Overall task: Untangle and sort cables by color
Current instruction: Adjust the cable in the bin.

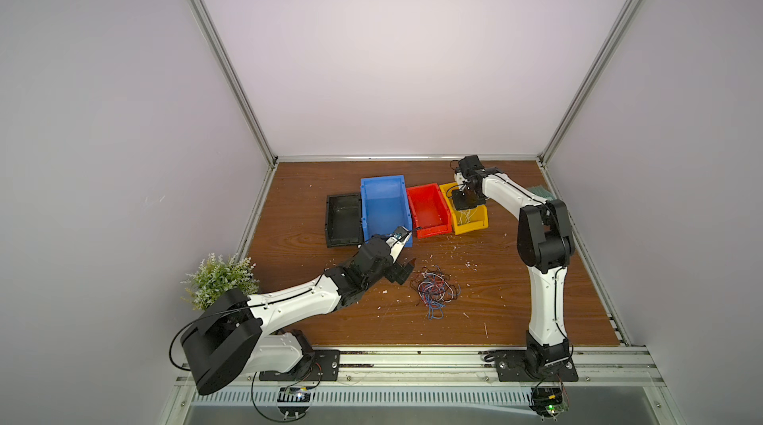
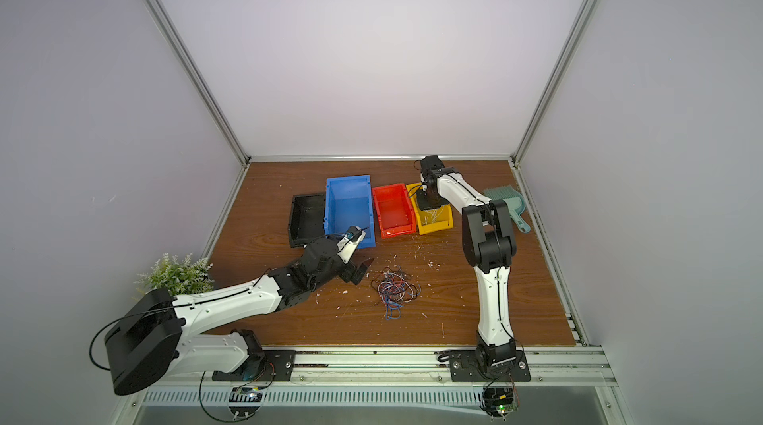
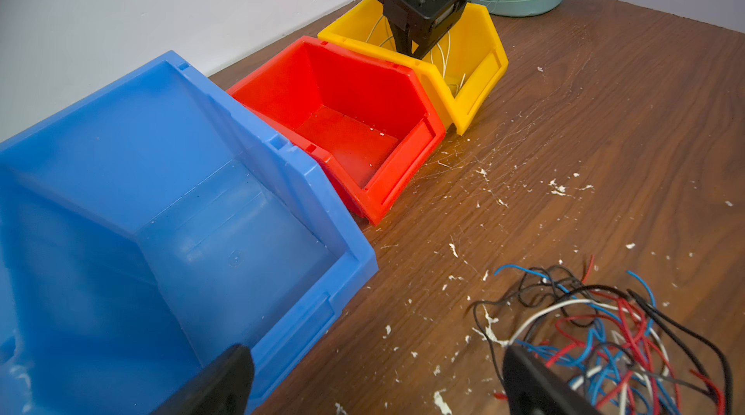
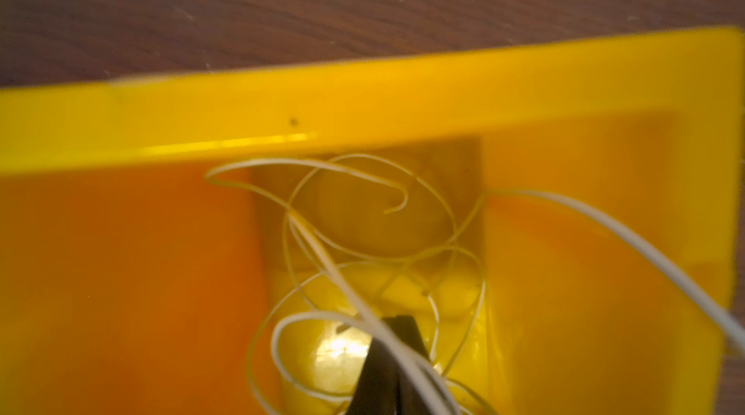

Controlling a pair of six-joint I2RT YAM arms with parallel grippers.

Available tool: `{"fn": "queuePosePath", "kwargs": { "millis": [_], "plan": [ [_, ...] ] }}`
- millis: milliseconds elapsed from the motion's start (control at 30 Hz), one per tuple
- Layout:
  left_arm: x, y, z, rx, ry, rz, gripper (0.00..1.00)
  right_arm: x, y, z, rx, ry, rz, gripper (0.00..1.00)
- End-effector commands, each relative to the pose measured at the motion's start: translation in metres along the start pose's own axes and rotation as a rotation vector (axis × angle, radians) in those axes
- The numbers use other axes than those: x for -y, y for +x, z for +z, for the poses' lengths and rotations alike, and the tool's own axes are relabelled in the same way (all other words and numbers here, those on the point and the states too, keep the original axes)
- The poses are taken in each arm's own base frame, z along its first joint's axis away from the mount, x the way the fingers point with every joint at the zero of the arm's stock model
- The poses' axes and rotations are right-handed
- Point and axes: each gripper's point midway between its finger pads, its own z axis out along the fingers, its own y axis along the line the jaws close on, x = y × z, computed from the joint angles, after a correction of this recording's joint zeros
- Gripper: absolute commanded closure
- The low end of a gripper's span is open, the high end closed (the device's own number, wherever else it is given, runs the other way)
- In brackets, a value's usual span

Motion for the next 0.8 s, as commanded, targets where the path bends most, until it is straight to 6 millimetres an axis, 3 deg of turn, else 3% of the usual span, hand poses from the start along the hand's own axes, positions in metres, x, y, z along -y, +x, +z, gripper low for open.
{"fn": "queuePosePath", "kwargs": {
  "millis": [0,300,367,467,633,767],
  "plan": [
    [-0.005,-0.021,-0.004,0.036,-0.011,-0.027,0.0,-0.011,-0.033,-0.063,0.128,-0.078,0.04,0.87],
    [-0.024,-0.031,-0.004,-0.027,-0.125,-0.185,0.01,-0.007,-0.046,-0.125,0.228,-0.093,0.075,0.73],
    [-0.031,-0.03,-0.005,-0.044,-0.167,-0.221,0.01,0.002,-0.045,-0.135,0.25,-0.059,0.102,0.68],
    [-0.023,-0.031,-0.005,-0.053,-0.12,-0.227,0.01,0.023,-0.038,-0.144,0.277,-0.015,0.157,0.59],
    [-0.014,-0.031,-0.003,-0.041,-0.067,-0.252,0.01,0.08,-0.02,-0.134,0.323,-0.051,0.354,0.44],
    [-0.015,-0.028,0.001,-0.042,-0.077,-0.247,0.01,0.097,-0.019,-0.114,0.33,-0.176,0.452,0.4]
  ]
}}
